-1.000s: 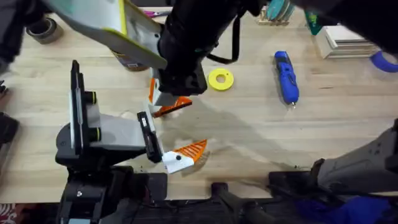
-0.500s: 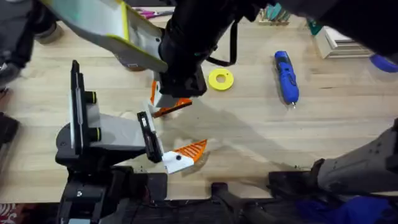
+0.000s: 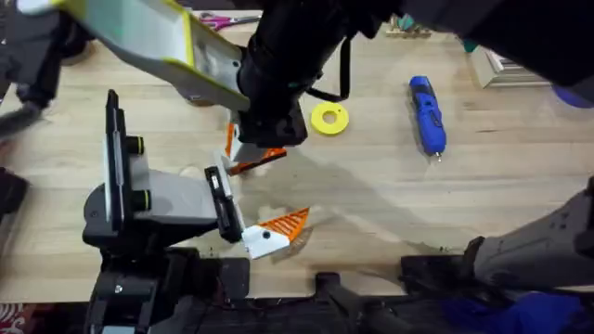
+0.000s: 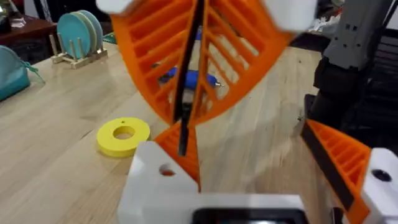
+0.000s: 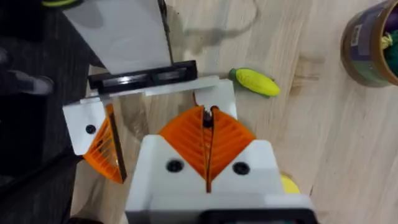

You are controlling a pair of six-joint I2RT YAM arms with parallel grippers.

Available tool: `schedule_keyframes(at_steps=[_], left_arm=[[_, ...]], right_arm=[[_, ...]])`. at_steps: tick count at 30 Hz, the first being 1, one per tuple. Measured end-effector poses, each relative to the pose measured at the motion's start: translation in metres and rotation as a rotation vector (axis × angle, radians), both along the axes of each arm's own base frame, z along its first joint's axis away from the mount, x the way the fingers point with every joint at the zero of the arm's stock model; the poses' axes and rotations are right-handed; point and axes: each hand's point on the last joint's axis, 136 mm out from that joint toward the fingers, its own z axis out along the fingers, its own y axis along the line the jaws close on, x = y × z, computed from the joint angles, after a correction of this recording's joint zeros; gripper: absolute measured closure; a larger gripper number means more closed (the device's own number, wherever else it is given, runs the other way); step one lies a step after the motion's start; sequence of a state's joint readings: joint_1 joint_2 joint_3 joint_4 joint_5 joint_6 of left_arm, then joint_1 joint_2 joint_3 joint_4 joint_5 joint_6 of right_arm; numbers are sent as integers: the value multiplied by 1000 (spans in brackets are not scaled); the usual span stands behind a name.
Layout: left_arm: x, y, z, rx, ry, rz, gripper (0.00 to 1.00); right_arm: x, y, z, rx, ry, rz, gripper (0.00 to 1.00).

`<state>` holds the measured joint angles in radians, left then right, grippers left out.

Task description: Pick up the gripper from the table and insert it into the empty holder that is missing its gripper. Then pick up a screw, insert it into the mounting hole, and use the screwdriver to tighten it. Finally, clean up the table by picking up the vegetable and placing it into the bucket.

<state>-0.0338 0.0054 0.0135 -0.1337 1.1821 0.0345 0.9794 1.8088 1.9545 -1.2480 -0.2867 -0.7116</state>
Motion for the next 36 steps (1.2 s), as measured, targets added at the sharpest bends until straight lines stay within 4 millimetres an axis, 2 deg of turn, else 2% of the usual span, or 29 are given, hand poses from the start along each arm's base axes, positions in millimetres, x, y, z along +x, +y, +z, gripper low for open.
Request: schedule_keyframes(at_steps=[11, 36], left_arm=[[0, 0, 0, 0, 0, 0, 16], [0, 0, 0, 0, 0, 0, 16]], right_arm=[[9, 1, -13, -25, 16, -17, 995], [9, 0, -19, -37, 25, -18, 995]])
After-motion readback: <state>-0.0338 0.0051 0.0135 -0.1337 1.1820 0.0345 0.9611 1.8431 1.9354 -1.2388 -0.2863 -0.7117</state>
